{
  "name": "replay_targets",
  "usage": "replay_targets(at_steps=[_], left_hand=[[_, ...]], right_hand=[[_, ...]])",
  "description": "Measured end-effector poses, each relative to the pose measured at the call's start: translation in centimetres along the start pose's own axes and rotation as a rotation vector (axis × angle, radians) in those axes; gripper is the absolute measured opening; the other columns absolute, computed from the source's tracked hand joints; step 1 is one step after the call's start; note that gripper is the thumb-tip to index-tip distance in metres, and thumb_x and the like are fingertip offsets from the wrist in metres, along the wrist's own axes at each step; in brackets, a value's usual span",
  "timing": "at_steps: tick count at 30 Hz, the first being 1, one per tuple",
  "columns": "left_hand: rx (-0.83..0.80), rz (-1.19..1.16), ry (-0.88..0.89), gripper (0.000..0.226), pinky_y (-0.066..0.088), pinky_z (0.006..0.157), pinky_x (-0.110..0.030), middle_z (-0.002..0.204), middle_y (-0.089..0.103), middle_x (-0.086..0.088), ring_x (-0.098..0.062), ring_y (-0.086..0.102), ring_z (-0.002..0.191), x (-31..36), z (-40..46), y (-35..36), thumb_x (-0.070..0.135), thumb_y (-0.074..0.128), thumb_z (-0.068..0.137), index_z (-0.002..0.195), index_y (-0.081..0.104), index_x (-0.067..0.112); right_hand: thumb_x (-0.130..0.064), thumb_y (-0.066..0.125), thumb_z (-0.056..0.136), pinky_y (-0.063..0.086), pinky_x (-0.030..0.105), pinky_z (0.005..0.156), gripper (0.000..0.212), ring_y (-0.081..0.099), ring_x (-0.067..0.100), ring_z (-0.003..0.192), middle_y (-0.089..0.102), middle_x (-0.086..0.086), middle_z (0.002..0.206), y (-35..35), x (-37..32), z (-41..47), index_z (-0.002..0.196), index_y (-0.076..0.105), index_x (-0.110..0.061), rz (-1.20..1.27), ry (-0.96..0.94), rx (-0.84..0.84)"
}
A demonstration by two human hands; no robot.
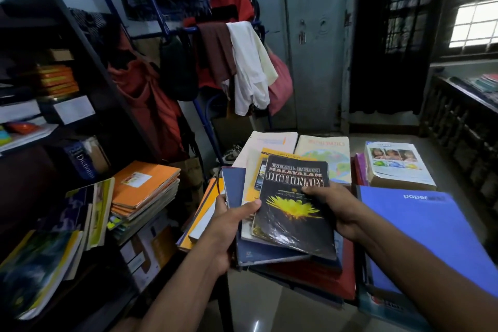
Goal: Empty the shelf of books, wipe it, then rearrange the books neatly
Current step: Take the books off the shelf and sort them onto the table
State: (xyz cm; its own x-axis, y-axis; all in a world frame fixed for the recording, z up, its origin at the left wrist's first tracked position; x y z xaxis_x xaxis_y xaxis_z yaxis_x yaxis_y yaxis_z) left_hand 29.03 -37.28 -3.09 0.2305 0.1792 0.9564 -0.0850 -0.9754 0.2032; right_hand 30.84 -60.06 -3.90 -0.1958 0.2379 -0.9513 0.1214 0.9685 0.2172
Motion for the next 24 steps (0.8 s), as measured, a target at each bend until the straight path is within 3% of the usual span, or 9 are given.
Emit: replay_targets(at_steps=[2,4,6,10,12,16,19,24], left_hand=[[0.023,-0.004,-0.029,0.088,0.06,0.081,-0.054,0.128,0.069,-0.005,-0.034,0.071,0.106,-0.2,0.3,0.1,0.053,0.092,0.064,0.137,0.045,0.036],[0.049,-0.051,-0.052,0.078,0.06,0.083,-0.055,0.129,0.069,-0.006,-0.035,0.072,0.105,-0.5,0.8,0.2,0.064,0.078,0.077,0.14,0.045,0.033],[0.062,-0.079,-0.034,0.055,0.06,0.078,-0.048,0.117,0.074,-0.006,-0.033,0.074,0.1,-0.7,1.1,0.3,0.052,0.065,0.092,0.136,0.05,0.023],[0.114,0.014,-0.037,0.027,0.06,0.068,-0.043,0.103,0.078,-0.006,-0.034,0.073,0.094,-1.8,1.5,-0.1,0.03,0.063,0.099,0.123,0.059,0.019],[0.123,0.028,-0.032,0.025,0.06,0.066,-0.042,0.101,0.078,-0.006,-0.034,0.074,0.091,-2.0,1.6,-0.3,0.027,0.066,0.098,0.121,0.06,0.018],[0.073,0.028,0.008,0.041,0.061,0.077,-0.051,0.104,0.077,-0.009,-0.036,0.074,0.091,-2.0,1.7,0.0,0.021,0.077,0.089,0.123,0.054,0.018],[0.045,0.041,0.07,0.036,0.06,0.081,-0.05,0.105,0.077,-0.004,-0.031,0.075,0.094,-1.5,1.7,0.4,0.025,0.074,0.092,0.122,0.055,0.026],[0.081,0.027,0.274,0.033,0.059,0.068,-0.036,0.111,0.076,-0.001,-0.023,0.075,0.093,-0.6,2.8,0.1,0.014,0.065,0.098,0.123,0.053,0.032]], right_hand=[[-0.001,0.065,0.091,0.059,0.035,0.06,0.028,0.072,0.03,0.08,0.075,0.019,0.102,0.0,0.0,0.2,0.119,0.061,-0.005,0.031,0.001,0.009],[-0.002,0.066,0.091,0.059,0.036,0.058,0.031,0.072,0.031,0.079,0.075,0.02,0.102,-0.2,-0.3,0.6,0.121,0.06,-0.006,0.061,0.003,0.018],[-0.002,0.066,0.09,0.059,0.037,0.057,0.032,0.072,0.031,0.075,0.075,0.02,0.098,-0.5,-0.8,0.9,0.122,0.06,-0.005,0.064,-0.001,0.036],[0.007,0.062,0.09,0.06,0.038,0.057,0.032,0.071,0.031,0.074,0.072,0.025,0.103,-1.1,-2.0,1.4,0.121,0.058,-0.002,0.071,-0.063,0.07],[0.007,0.061,0.09,0.06,0.037,0.059,0.031,0.071,0.03,0.076,0.072,0.024,0.103,-1.5,-2.2,1.5,0.119,0.059,-0.003,0.069,-0.081,0.052],[0.004,0.062,0.09,0.057,0.031,0.053,0.016,0.07,0.023,0.064,0.073,0.013,0.079,-1.4,-1.0,1.6,0.104,0.066,-0.002,-0.004,0.021,-0.054],[0.005,0.064,0.088,0.056,0.03,0.053,0.015,0.068,0.022,0.062,0.072,0.011,0.075,-1.3,-1.1,1.8,0.1,0.065,-0.003,-0.008,0.006,-0.042],[0.01,0.063,0.085,0.061,0.034,0.069,0.037,0.072,0.026,0.083,0.072,0.017,0.102,-2.7,-4.7,2.1,0.119,0.059,-0.001,0.138,-0.345,-0.028]])
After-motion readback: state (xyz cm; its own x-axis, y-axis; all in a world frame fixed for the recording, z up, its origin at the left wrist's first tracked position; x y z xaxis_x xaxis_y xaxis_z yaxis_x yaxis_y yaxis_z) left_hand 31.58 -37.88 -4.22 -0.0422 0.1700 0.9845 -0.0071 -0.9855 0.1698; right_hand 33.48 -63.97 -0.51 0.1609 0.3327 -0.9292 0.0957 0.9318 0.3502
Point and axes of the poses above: each hand's wrist, its own z-axis towards the middle knuckle, its own y-axis out of the palm, x = y × z, the point moved 1 cm from there along z, towards the middle knuckle
